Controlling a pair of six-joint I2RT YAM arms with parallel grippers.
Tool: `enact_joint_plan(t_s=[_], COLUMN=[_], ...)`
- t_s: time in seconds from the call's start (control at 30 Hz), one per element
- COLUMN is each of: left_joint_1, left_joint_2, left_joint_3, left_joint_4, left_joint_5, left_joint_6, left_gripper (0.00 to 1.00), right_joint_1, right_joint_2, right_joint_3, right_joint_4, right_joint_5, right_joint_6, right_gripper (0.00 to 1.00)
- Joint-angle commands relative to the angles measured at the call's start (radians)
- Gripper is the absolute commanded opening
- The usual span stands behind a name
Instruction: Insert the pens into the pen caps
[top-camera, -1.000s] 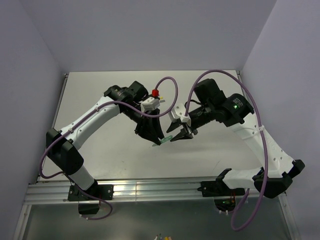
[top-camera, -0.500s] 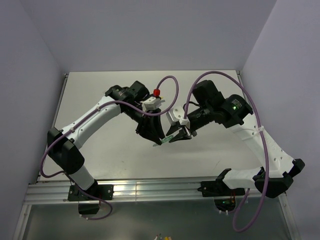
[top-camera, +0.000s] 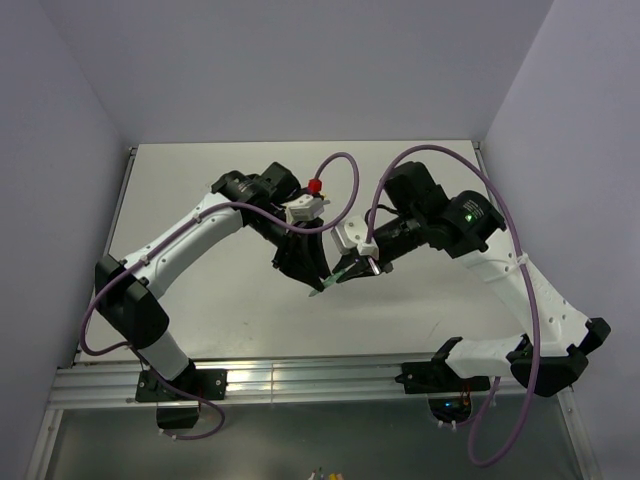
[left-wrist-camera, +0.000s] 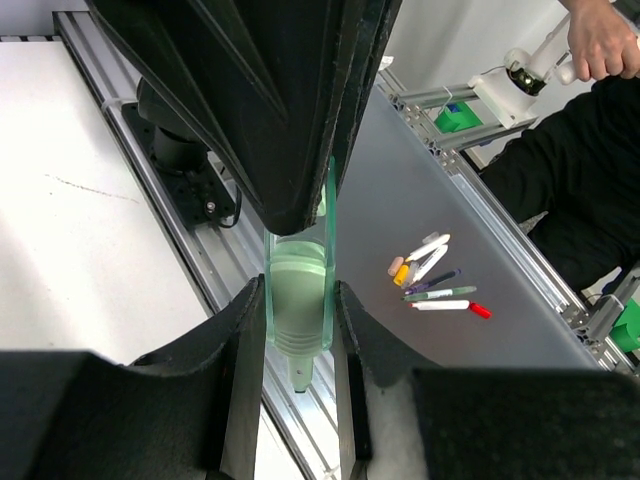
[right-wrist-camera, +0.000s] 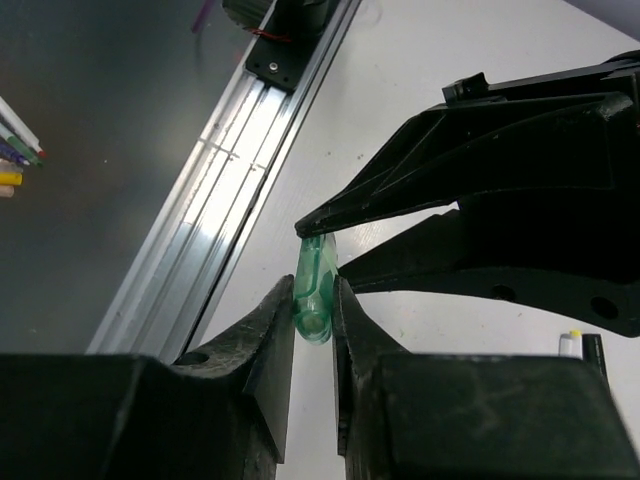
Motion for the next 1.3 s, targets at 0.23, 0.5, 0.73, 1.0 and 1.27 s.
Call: enact_joint_plan(t_s=[0.23, 0.5, 0.73, 1.0, 1.27], left_joint_1=[0.102, 0.326, 0.450, 0.526, 0.488], left_joint_2=[0.029, -0.035, -0.095, -0.368, -0.461], left_joint_3=[0.076, 0.113, 0.128, -0.151, -0.479], left_joint_4=[-0.134, -0.134, 0.033, 0.898, 1.144], left_joint_5=[0.239, 0.201, 0.003, -0.550, -0.541], left_joint_6=[0.125, 0.149, -0.052, -0.827, -1.062], left_gripper=[0.88, 0.91, 0.76, 0.72, 0.99], right_joint_1=[0.006, -0.032, -0.057, -0.127, -0.152], right_joint_2=[-0.013, -0.024, -0.047, 0.014, 0.080], right_joint_3=[0.019, -0.013, -0.056, 0.039, 0.151], right_joint_4=[0.068, 0.155, 0.223, 0.249, 0.241], right_joint_5=[0.094, 0.163, 0.262, 0.284, 0.175], right_joint_6=[0.163, 0.306, 0.386, 0.510, 0.643], right_gripper=[0.00, 0.00, 0.00, 0.00, 0.00])
